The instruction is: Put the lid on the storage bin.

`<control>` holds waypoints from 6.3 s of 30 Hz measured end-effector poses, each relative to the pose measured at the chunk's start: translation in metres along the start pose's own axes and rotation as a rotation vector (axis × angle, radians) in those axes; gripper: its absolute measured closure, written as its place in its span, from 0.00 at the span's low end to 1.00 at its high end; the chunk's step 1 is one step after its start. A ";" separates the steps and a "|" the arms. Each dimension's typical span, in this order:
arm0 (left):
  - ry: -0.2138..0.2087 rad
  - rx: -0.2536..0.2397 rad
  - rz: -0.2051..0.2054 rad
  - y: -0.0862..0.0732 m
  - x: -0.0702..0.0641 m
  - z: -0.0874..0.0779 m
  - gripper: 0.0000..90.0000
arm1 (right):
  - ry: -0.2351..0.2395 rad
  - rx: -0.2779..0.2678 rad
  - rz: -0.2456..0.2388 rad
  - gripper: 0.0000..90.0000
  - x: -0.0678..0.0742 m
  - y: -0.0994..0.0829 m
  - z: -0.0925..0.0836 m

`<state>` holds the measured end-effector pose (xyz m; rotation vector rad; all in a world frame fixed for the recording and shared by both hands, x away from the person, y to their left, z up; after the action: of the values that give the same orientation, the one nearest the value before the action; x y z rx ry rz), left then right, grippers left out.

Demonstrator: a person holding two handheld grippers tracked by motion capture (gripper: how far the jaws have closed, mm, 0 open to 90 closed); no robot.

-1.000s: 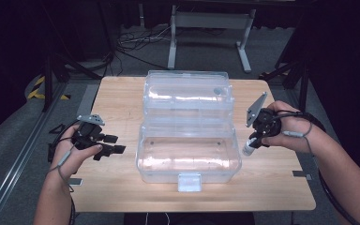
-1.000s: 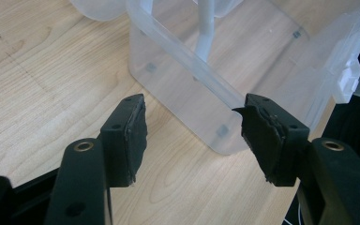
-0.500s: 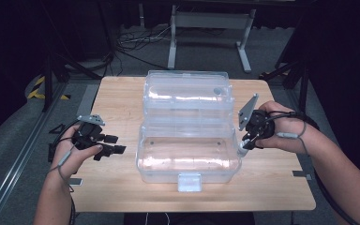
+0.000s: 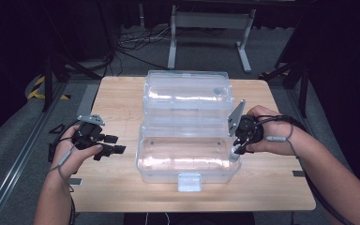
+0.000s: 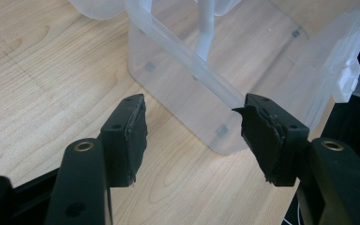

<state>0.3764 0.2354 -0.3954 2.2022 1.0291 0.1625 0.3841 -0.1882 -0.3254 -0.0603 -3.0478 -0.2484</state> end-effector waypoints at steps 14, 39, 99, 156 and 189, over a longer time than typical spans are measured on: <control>-0.003 0.002 -0.005 0.000 0.000 0.001 0.46 | 0.019 0.054 -0.016 0.79 -0.003 0.005 0.025; -0.002 0.018 -0.002 -0.001 0.001 0.005 0.46 | 0.077 0.117 -0.015 0.79 -0.010 0.004 0.068; 0.000 0.014 0.004 0.006 0.000 0.010 0.44 | 0.090 -0.060 0.005 0.69 0.014 0.012 0.058; -0.011 -0.075 0.187 0.124 -0.043 0.014 0.44 | 0.079 -0.184 -0.001 0.92 0.021 0.005 0.121; -0.025 -0.037 0.323 0.204 -0.061 0.068 0.40 | 0.082 -0.188 0.017 0.95 0.020 0.004 0.125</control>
<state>0.4891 0.0641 -0.3067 2.3170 0.6456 0.2954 0.3548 -0.1636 -0.4459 -0.0859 -2.9323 -0.5216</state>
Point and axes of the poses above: each handheld gripper's, and its own axes: z roughly forward along the jaws, y roughly out of its top, x roughly to its left, the point moved 3 cm from there along z, roughly forward along the jaws, and after that the axes turned 8 degrees about y, right-handed, at the moved point
